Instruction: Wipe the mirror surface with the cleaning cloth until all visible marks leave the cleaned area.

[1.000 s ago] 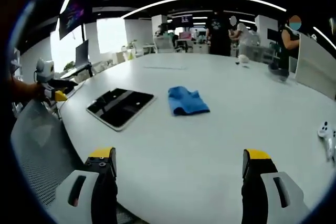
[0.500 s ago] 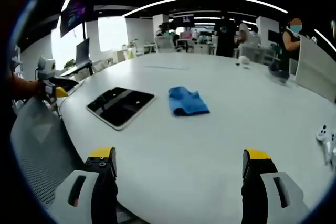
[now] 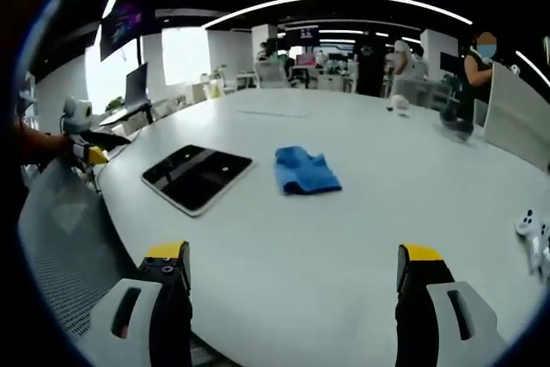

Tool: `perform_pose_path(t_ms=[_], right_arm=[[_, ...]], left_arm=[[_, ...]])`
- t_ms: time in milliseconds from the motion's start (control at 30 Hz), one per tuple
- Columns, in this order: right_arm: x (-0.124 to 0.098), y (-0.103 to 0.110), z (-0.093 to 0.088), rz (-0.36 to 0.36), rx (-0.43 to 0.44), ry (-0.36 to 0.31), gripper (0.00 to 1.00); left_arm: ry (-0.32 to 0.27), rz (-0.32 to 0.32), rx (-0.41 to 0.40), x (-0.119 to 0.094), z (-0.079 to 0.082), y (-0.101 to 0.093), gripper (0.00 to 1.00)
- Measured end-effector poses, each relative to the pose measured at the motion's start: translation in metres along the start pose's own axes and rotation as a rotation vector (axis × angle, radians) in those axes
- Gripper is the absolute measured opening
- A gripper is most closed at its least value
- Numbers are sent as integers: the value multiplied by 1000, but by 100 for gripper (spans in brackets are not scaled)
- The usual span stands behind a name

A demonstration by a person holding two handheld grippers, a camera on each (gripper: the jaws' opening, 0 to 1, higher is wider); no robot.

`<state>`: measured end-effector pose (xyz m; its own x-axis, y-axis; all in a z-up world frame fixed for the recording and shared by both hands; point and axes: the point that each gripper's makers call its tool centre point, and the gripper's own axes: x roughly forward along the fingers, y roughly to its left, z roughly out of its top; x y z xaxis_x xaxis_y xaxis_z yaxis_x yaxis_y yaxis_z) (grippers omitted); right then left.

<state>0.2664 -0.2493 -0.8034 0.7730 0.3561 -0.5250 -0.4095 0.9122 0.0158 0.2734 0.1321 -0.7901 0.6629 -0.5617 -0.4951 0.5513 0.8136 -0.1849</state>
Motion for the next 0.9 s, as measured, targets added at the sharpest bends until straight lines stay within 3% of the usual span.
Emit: perform_pose_path(t_ms=[200, 267, 900], right_arm=[[0, 3, 0, 10, -1, 4, 100], [0, 3, -1, 10, -1, 5, 100], [3, -5, 5, 5, 8, 18, 100]], left_arm=[[-26, 29, -11, -5, 4, 4, 99], [-19, 45, 24, -5, 4, 6, 99], [-20, 43, 41, -5, 5, 5, 99]])
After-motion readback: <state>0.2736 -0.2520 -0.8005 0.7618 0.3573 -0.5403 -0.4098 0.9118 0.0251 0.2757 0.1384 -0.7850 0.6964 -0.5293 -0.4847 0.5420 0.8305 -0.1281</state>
